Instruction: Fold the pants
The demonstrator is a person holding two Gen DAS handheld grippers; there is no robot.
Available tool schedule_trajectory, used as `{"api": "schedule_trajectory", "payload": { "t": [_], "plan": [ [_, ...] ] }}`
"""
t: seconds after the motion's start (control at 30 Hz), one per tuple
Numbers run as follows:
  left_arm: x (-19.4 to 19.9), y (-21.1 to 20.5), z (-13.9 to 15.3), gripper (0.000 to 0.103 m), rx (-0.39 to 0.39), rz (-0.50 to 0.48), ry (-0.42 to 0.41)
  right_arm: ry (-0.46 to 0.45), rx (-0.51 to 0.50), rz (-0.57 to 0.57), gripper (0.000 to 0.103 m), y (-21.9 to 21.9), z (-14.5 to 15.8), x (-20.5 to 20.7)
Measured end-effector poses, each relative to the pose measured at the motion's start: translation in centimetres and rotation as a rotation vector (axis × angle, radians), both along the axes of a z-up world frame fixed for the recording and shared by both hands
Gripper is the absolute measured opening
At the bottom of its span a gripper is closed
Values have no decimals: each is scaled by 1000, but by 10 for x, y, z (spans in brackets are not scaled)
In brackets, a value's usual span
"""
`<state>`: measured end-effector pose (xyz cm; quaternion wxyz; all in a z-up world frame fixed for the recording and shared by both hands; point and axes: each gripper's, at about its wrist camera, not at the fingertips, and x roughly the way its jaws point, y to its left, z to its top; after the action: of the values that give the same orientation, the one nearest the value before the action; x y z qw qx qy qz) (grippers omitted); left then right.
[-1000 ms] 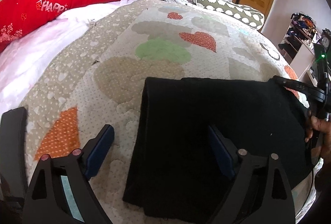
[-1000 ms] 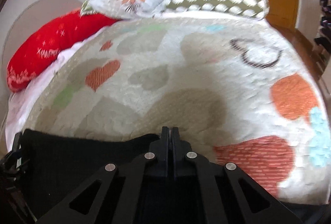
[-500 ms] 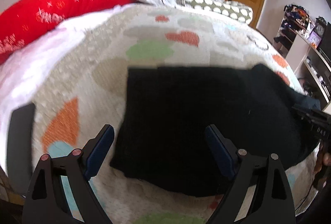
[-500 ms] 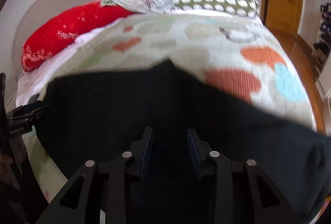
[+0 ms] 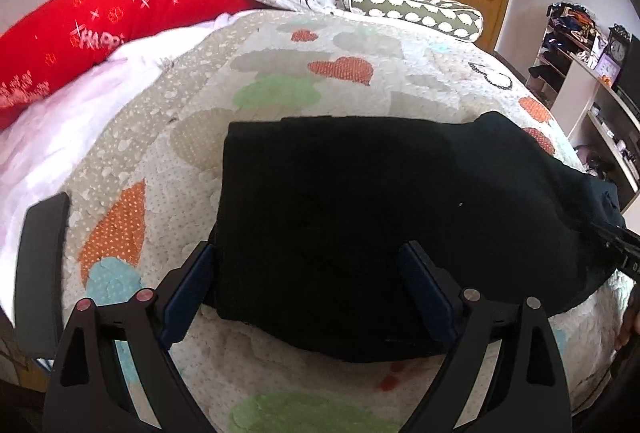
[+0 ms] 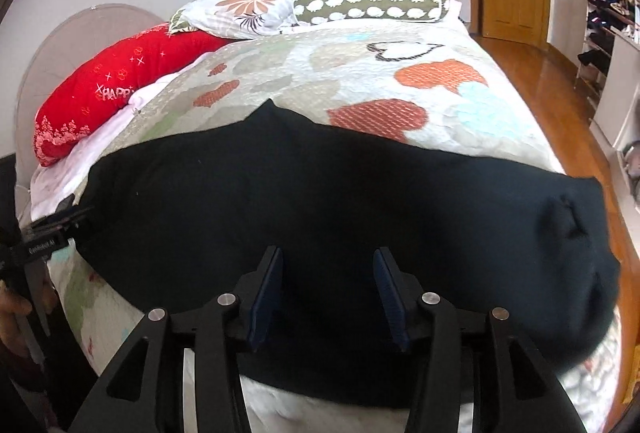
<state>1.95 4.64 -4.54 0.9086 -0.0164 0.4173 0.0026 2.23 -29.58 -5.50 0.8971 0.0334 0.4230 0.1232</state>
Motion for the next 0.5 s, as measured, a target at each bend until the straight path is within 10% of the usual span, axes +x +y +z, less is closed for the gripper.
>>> {"api": "schedule_trajectory", "payload": {
  "t": [0.5],
  "plan": [
    [-14, -13, 31, 93, -3, 5, -82, 12, -12, -42, 50, -24, -5, -23]
  ]
}}
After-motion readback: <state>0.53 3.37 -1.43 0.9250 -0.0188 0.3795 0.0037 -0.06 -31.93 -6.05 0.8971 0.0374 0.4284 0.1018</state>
